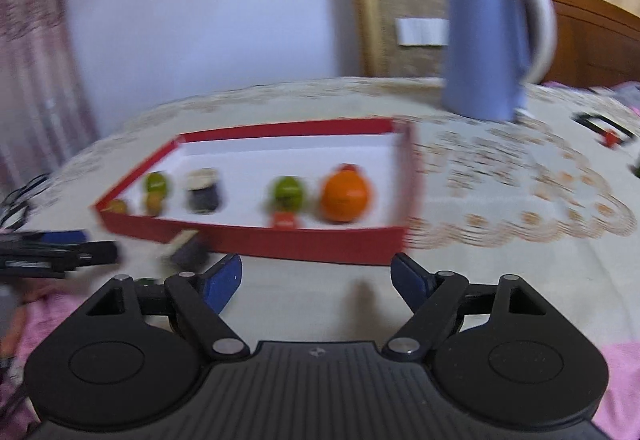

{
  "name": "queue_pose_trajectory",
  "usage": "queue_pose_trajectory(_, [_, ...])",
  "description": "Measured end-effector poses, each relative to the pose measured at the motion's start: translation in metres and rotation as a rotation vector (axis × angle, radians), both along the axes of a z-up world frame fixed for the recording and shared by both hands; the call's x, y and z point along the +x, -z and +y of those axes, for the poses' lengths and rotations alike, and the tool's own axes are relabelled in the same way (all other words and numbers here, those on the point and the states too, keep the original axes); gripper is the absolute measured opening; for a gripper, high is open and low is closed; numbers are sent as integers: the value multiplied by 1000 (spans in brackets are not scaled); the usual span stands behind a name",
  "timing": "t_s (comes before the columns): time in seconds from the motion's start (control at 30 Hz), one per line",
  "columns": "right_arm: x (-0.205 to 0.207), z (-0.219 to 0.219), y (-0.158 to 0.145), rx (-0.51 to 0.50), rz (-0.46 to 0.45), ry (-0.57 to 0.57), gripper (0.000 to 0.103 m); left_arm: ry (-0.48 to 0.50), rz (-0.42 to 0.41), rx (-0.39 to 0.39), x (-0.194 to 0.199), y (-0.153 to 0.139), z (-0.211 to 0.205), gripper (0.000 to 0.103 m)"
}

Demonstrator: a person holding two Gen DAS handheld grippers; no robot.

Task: Organize fruits
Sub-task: 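Grasp the lying dark-skinned vegetable piece with the right gripper, then lower the vegetable piece into the tray and open the right gripper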

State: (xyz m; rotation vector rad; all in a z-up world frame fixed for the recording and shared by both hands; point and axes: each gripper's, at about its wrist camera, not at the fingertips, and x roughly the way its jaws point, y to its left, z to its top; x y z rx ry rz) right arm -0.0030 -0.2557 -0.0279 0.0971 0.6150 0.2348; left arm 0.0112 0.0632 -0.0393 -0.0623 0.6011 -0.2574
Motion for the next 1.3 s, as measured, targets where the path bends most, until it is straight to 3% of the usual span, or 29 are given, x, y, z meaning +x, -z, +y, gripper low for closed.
queue_pose_trajectory(0.2, [12,39,3,29,46,-83,79,-8,-1,29,1,2,-4,103])
queue_pose_trajectory(0.43, [26,52,3,128,103,-101,79,-6,-1,33,1,3,-3,103])
queue_pose_trajectory(0.73, [38,71,11,107,131,-76,78,-16,-1,31,1,2,-3,103])
queue_pose_trajectory(0.8, [38,70,11,91,123,-58,63,-17,-1,28,1,2,-3,103])
queue_pose_trajectory(0.93, [35,70,12,77,113,-78,57,-18,-2,20,0,2,-2,103])
queue_pose_trajectory(1.03, [33,75,13,70,103,-105,40,-17,-2,18,0,2,-2,103])
queue_pose_trajectory(1.17, [26,83,13,21,66,-116,38,-17,-3,11,0,2,-1,103])
queue_pose_trajectory(1.3, [23,80,10,35,57,-126,38,-17,-3,8,1,2,0,103])
